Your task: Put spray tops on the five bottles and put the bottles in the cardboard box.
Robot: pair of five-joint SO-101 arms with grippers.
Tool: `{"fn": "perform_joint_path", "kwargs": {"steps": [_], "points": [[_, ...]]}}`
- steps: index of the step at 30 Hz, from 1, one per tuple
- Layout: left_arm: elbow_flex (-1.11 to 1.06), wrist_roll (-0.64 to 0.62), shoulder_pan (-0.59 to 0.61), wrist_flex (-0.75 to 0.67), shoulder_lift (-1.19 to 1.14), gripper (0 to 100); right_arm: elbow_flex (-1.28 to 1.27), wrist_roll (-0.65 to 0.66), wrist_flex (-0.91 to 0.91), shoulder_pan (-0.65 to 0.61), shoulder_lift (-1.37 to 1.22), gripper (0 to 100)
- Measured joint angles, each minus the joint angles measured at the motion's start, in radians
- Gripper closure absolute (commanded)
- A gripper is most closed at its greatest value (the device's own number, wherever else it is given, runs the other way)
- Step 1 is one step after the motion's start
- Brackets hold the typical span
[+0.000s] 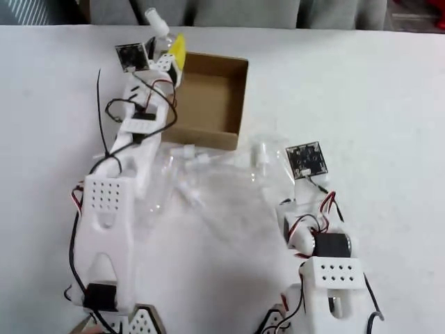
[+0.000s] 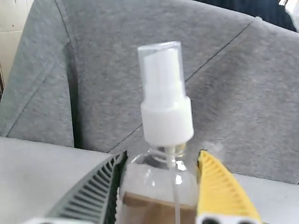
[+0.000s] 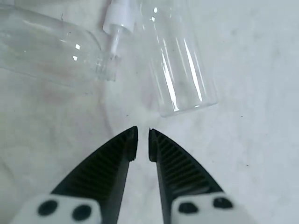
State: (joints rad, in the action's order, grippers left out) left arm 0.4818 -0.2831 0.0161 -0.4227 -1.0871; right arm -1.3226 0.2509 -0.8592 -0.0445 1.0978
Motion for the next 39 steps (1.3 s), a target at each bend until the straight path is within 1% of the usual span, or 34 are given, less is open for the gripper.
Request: {"fn": "perform_joint_path", "kwargs": {"steps": [2, 3, 8, 11, 15, 35, 39], "points": [[0.000, 0.000, 0.000, 0.000, 0.000, 95, 0.000, 0.000, 0.000, 0.000, 0.000, 98.1], [0.000, 0.000, 0.000, 0.000, 0.000, 93, 0.000, 0.000, 0.000, 0.000, 0.000, 98.1], [0.000, 0.000, 0.000, 0.003, 0.000, 72, 0.000, 0.000, 0.000, 0.002, 0.000, 98.1], [0.000, 0.000, 0.002, 0.066, 0.002, 66, 0.000, 0.000, 0.000, 0.006, 0.000, 98.1], [0.003, 0.002, 0.009, 0.144, 0.000, 65, 0.000, 0.000, 0.000, 0.006, 0.000, 98.1], [0.009, 0.002, 0.017, 0.149, 0.002, 65, 0.000, 0.000, 0.000, 0.006, 0.000, 98.1], [-0.066, 0.002, 0.021, 0.176, 0.060, 65, 0.000, 0.000, 0.000, 0.006, 0.000, 98.1]]}}
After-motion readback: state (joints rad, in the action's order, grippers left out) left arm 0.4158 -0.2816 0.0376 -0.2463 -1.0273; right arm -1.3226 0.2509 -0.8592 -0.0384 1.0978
